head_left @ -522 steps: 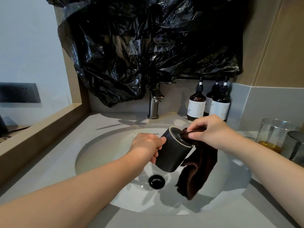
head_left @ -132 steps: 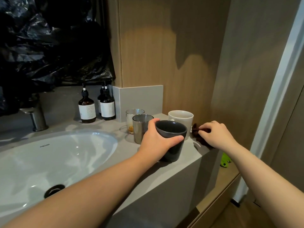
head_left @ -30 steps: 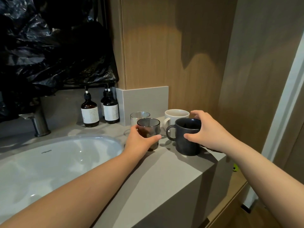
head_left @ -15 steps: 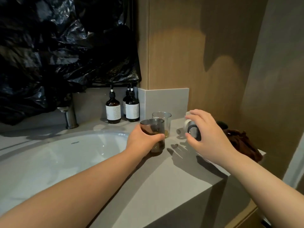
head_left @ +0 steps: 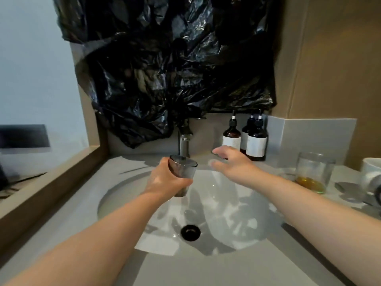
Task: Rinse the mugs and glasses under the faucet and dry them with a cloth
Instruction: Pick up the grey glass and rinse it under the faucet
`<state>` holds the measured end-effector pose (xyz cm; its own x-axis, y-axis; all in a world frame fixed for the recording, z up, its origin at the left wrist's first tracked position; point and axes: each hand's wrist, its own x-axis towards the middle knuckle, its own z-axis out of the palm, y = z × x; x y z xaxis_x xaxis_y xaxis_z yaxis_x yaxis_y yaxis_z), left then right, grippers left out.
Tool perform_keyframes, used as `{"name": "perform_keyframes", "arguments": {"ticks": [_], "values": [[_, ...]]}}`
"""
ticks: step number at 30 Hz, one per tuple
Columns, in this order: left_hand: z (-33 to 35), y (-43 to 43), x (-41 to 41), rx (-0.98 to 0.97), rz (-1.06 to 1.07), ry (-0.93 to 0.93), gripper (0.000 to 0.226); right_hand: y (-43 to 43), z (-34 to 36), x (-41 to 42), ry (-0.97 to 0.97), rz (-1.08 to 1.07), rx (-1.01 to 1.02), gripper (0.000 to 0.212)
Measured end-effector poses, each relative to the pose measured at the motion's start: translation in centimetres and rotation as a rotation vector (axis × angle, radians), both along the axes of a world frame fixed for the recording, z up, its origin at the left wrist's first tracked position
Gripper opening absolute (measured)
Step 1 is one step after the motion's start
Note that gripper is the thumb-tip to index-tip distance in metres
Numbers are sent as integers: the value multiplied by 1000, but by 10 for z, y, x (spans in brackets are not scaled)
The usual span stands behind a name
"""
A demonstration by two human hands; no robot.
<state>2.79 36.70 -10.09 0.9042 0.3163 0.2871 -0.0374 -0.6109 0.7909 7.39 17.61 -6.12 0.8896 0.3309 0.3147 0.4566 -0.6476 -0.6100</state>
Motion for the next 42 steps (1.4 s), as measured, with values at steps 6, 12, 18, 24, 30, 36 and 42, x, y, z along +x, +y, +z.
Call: {"name": "perform_keyframes", "arguments": {"ticks": [6,12,18,24,30,36,42], "values": [[-2,9,4,628,-71,-41,61,50,30,50,48,-59,140,56],[4,2,10,1337,-135,-119,72,69,45,91,18,-114,194,55],[15,25,5,1514,-139,-122,80,73,49,104,-157,-177,191,39],[11,43,2,1449,-157,-165,79,73,57,111,-249,-245,141,32],[-2,25,12,1438,-226,-74,77,74,60,112,-273,-258,148,23],[-22,45,11,589,-191,51,79,77,63,117,-257,-281,160,19],[-20,38,12,140,-188,56,51,76,68,116,-284,-282,96,17]]}}
